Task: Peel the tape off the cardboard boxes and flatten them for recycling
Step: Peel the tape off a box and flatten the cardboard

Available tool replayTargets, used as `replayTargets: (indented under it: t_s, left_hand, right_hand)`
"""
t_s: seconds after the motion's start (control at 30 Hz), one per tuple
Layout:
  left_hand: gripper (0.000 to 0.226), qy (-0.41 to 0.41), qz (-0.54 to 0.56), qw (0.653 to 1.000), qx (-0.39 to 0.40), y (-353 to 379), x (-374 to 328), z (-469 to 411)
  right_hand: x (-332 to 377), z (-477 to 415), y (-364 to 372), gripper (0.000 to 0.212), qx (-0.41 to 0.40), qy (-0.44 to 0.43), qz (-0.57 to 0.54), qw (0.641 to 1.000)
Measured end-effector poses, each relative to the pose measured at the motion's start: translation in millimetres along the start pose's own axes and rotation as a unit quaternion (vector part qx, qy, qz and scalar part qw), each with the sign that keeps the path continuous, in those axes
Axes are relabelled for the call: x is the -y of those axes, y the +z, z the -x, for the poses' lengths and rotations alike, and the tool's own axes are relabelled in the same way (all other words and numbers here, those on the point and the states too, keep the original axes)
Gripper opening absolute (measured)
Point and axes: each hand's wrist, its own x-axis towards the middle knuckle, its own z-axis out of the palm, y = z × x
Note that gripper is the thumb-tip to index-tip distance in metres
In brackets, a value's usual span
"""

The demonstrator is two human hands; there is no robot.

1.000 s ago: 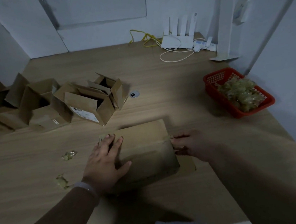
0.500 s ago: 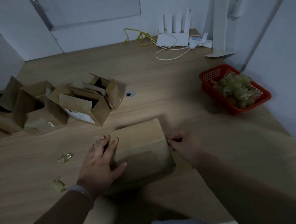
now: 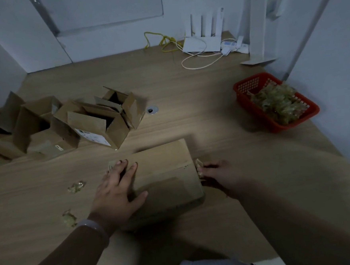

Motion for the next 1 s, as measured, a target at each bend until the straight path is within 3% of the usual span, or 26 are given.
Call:
replayTargets:
  t_s: [0.13, 0.23, 0.4, 0.5, 0.6, 0.77, 0.83, 0.9, 1.0]
  left_hand:
    - [0.090, 0.002, -0.007, 1.000, -0.001, 1, 1, -1]
    - [0.090, 0.002, 0.000, 1.000, -0.004, 3, 2, -1]
    - [0.090, 0.008, 0.001, 1.000, -0.011, 3, 4, -1]
    - [0.091, 0.010, -0.001, 1.000, -0.014, 2, 3, -1]
    - [0.092, 0.007, 0.010, 1.000, -0.025, 0, 0, 2]
    - [0.090, -0.030, 0.055, 0.996, -0.070, 0, -3, 11]
    - [0.086, -0.076, 0.097, 0.988, -0.089, 1, -4, 16]
    - [0.078, -0.155, 0.157, 0.969, -0.110, 3, -2, 23]
    - [0.061, -0.282, 0.274, 0.913, -0.109, 4, 3, 35]
  right_hand:
    - [-4, -6, 2, 0.014, -0.054, -0.068, 0.119, 0.989]
    - [-11, -11, -7, 0.009, -0.144, -0.084, 0.228, 0.959]
    - [-7, -20, -39, 0.026, -0.260, -0.091, 0.212, 0.938]
    - [4, -28, -54, 0.017, -0.288, -0.118, 0.196, 0.930]
    - [12, -39, -63, 0.031, -0.305, -0.135, 0.204, 0.920]
    - [29, -38, -60, 0.047, -0.308, -0.150, 0.273, 0.899]
    - [31, -26, -45, 0.039, -0.272, -0.157, 0.318, 0.895]
    - [24, -9, -22, 0.024, -0.207, -0.159, 0.317, 0.912]
    - [7, 19, 8, 0.026, -0.104, -0.168, 0.362, 0.911]
